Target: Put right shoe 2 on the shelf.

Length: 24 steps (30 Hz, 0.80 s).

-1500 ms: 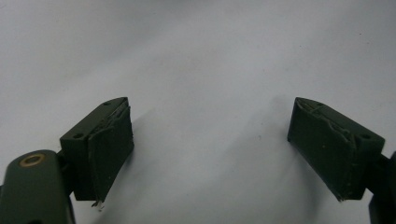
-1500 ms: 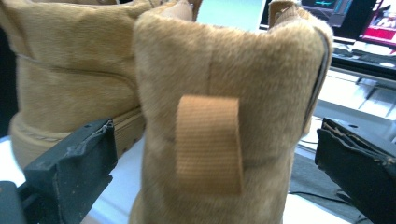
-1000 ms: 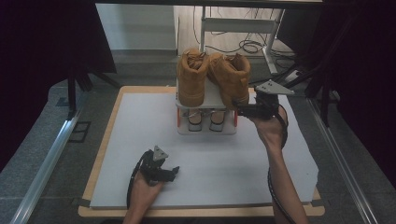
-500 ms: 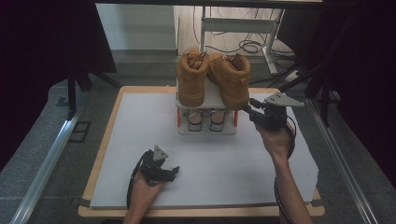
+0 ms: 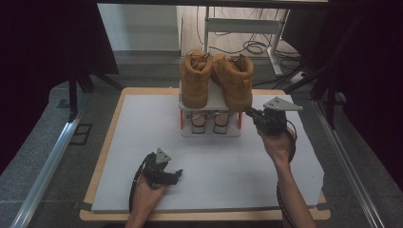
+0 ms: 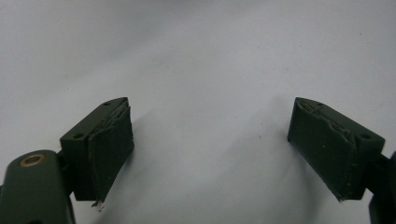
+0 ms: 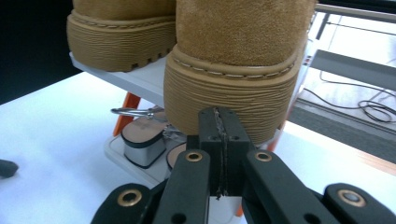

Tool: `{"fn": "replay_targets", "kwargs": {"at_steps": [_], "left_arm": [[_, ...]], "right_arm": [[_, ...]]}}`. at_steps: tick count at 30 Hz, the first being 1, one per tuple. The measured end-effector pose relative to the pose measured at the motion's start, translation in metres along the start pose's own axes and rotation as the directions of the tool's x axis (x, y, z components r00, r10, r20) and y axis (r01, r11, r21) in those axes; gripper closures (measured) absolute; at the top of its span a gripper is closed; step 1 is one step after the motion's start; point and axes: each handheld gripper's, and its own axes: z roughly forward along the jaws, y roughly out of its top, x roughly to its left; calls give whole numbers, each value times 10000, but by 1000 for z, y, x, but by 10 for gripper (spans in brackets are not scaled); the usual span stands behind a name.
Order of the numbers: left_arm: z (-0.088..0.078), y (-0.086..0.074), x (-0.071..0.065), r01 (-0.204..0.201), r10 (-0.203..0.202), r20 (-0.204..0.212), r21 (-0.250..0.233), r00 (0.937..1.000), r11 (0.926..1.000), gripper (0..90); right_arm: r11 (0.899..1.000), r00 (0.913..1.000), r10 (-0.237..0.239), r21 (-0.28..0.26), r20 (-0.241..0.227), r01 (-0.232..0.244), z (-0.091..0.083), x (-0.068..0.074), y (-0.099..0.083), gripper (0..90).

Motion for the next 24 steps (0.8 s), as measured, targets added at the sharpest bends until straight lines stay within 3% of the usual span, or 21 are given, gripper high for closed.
{"fn": "replay_targets", "kwargs": {"at_steps": [6,24], "left_arm": [[0,0,0,-6,6,8,27,10000,10000,141],[-1,0,0,-85,85,0,76,10000,9999,141]], "right_arm": [[9995,9992,-320,25,-234,321,12,10,4,896],[9991,9985,-412,101,-360,416,46,20,14,897]]}}
